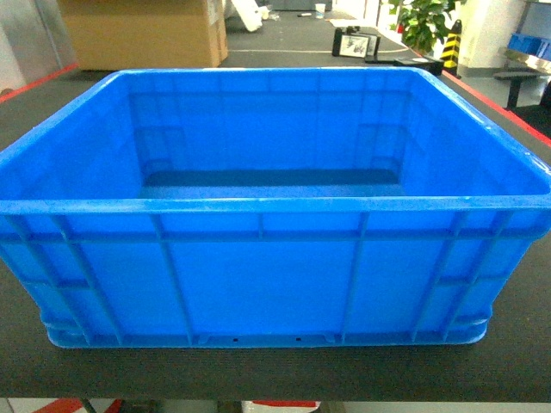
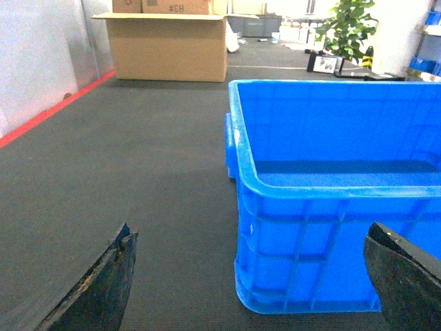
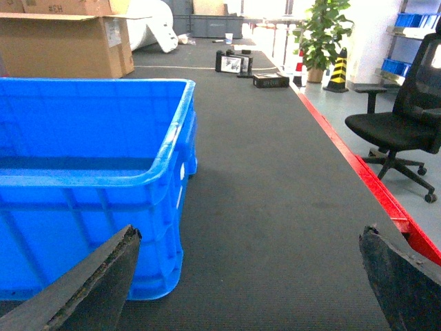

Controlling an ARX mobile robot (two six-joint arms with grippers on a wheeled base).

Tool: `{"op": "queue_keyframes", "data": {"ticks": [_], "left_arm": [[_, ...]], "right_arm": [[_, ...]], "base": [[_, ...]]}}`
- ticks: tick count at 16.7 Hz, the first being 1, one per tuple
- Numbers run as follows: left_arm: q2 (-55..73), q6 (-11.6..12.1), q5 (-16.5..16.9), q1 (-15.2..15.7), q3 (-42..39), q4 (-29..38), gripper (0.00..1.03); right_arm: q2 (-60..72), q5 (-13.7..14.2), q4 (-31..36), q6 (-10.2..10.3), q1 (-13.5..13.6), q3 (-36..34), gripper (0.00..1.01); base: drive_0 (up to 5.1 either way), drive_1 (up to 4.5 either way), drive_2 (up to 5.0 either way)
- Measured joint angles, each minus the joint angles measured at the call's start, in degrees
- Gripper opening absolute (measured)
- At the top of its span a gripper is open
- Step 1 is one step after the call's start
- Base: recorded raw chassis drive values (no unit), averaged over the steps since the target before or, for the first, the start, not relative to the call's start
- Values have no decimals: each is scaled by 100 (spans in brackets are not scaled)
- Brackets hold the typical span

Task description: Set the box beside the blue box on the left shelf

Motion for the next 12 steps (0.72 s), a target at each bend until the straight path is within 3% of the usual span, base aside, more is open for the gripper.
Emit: {"op": "queue_keyframes", "data": {"ticks": [12], "left_arm": [[0, 0, 0, 0, 0, 0, 98]], "right_arm": [[0, 0, 0, 0, 0, 0, 98]], "base": [[0, 0, 0]]}}
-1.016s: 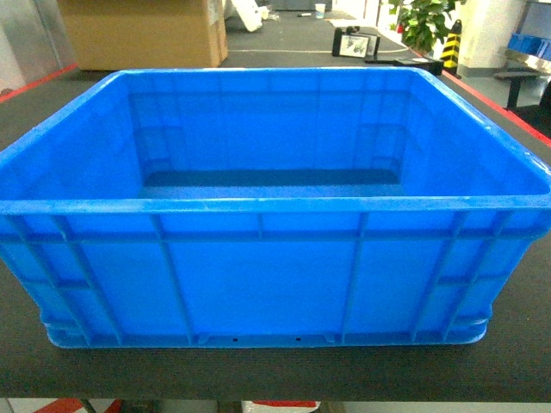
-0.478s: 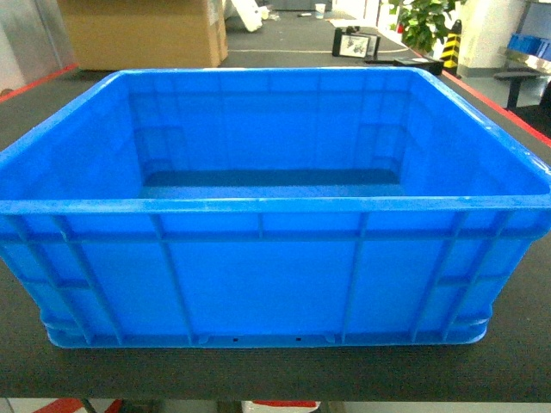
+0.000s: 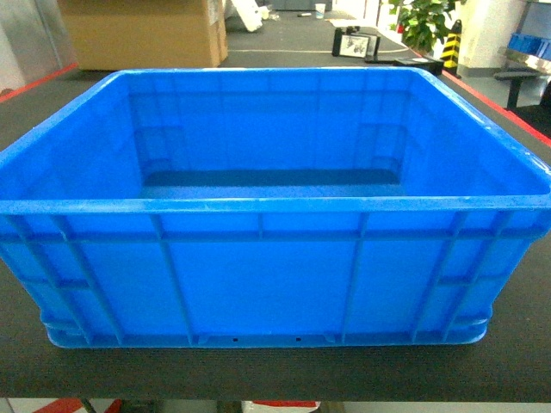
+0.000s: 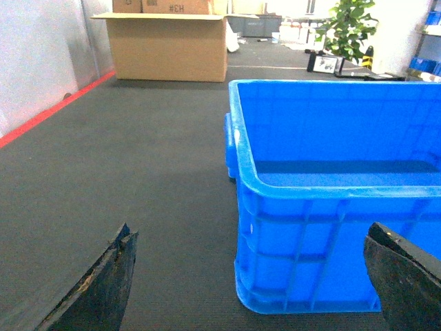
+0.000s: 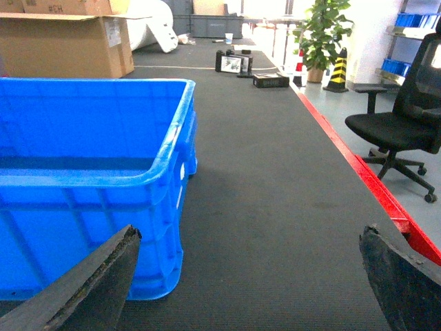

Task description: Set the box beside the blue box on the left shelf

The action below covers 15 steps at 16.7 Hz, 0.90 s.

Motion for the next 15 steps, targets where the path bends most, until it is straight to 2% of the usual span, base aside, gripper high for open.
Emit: {"op": "queue_keyframes", "data": {"ticks": [3, 4, 5, 6, 7, 8, 9, 10, 11, 12, 13, 14, 15], "left_arm": [[0, 0, 0, 0, 0, 0, 98], [63, -87, -326, -116, 44, -234, 98], [560, -378, -1613, -734, 269, -748, 98], [765, -503, -2243, -938, 308, -802, 98], [822, -638, -2927, -879, 299, -667, 98], [1115, -667, -2885, -850, 308, -68, 98], [1875, -610, -2564, -708, 424, 612, 98], [2763, -603, -2271, -422, 723, 1351, 98], [3783, -551, -2037, -269, 1384, 2050, 98], [4566, -485, -1878, -280, 2135, 2203, 98], [5294, -455, -1696, -278, 2815, 2009, 98], [5974, -544, -1443, -221, 3405, 1622, 98], [6631, -787, -1191, -208, 3982, 1152, 98]], "right_arm": [[0, 0, 0, 0, 0, 0, 98], [28, 170, -109, 9, 55, 15, 98], [503, 1517, -610, 197, 684, 199, 98], [710, 2142, -693, 238, 901, 240, 98], [726, 2903, -472, 330, 813, 234, 98], [1128, 2959, 116, 391, 750, 234, 98], [1945, 2660, 841, 437, 664, 310, 98], [2876, 2409, 1537, 444, 595, 612, 98], [3821, 2022, 2055, 481, 579, 1320, 98], [4511, 1609, 1978, 553, 557, 2114, 98], [5141, 1200, 1578, 680, 577, 2839, 98], [5796, 846, 1010, 844, 649, 3497, 98], [6367, 505, 455, 999, 678, 4079, 98]], "base": [[0, 0, 0], [0, 0, 0], [0, 0, 0], [0, 0, 0], [0, 0, 0], [0, 0, 0], [0, 0, 0], [0, 0, 0], [0, 0, 0], [0, 0, 0], [0, 0, 0], [0, 0, 0], [0, 0, 0]]}}
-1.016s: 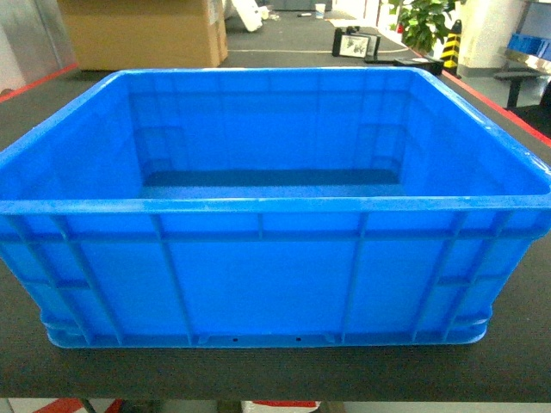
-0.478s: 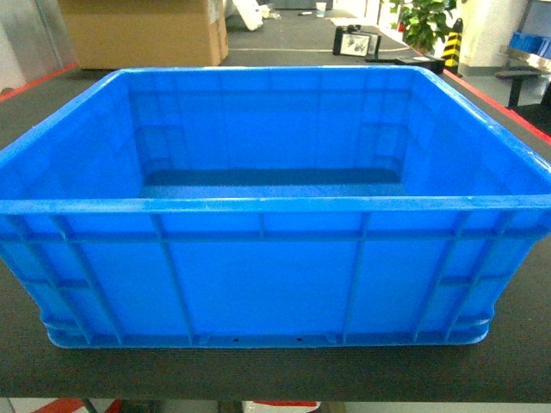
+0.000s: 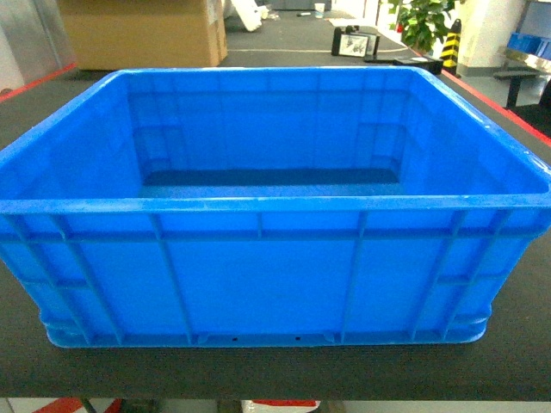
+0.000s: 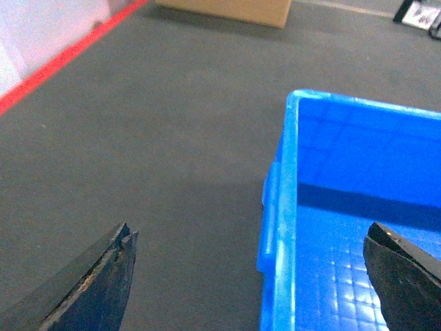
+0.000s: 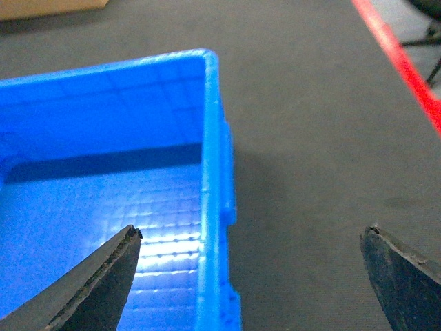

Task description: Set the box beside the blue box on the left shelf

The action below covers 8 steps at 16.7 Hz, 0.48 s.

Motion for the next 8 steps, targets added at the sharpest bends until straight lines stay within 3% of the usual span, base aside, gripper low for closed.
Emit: {"op": "queue_keyframes", "data": {"ticks": [2, 3, 5, 8], "left_arm": [[872, -284, 256, -76, 935, -730, 98], [1119, -286, 317, -118, 1176, -946, 98], [1567, -278, 411, -192, 1379, -1217, 98], [2170, -155, 404, -361, 1508, -1580, 98]], "right_arm": [[1226, -922, -1235, 251, 37, 1311, 98], [1611, -1049, -1486, 278, 37, 1644, 98], [2291, -1099, -1827, 256, 31, 2068, 98], [2977, -892, -2070, 133, 46, 2356, 98]], "base": [[0, 0, 0], [0, 0, 0], [0, 0, 0], [0, 0, 0]]}}
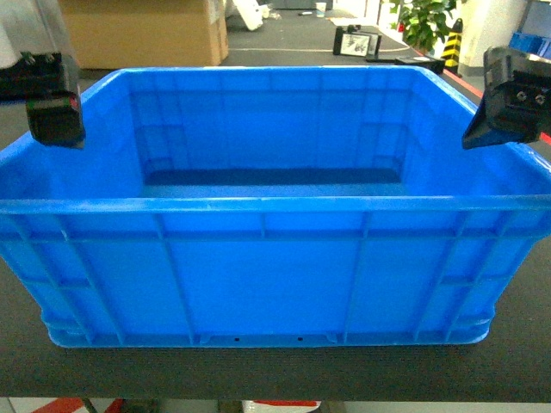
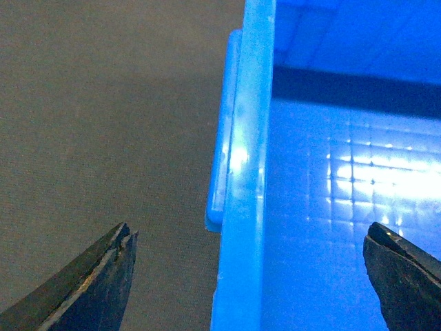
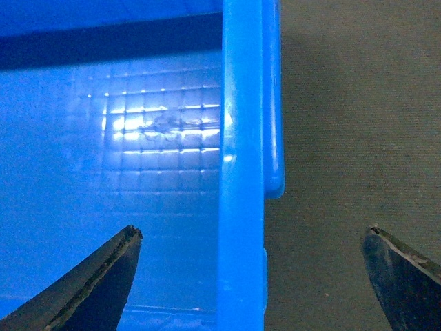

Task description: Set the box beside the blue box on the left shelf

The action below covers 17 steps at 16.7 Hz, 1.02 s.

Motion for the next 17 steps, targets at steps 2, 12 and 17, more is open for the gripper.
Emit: {"op": "queue_keyframes", "data": {"ticks": [2, 12, 17], "left_arm": [[284, -39, 31, -35, 155, -140, 98], [608, 87, -234, -90, 363, -621, 56], [542, 170, -13, -90, 365, -697, 10]], "right_arm": [[192, 199, -28, -136, 103, 81, 98], [448, 815, 111, -699, 216, 105, 45], [291, 750, 203, -468, 284, -142, 10]], "base": [[0, 0, 0], [0, 0, 0], [0, 0, 0]]}}
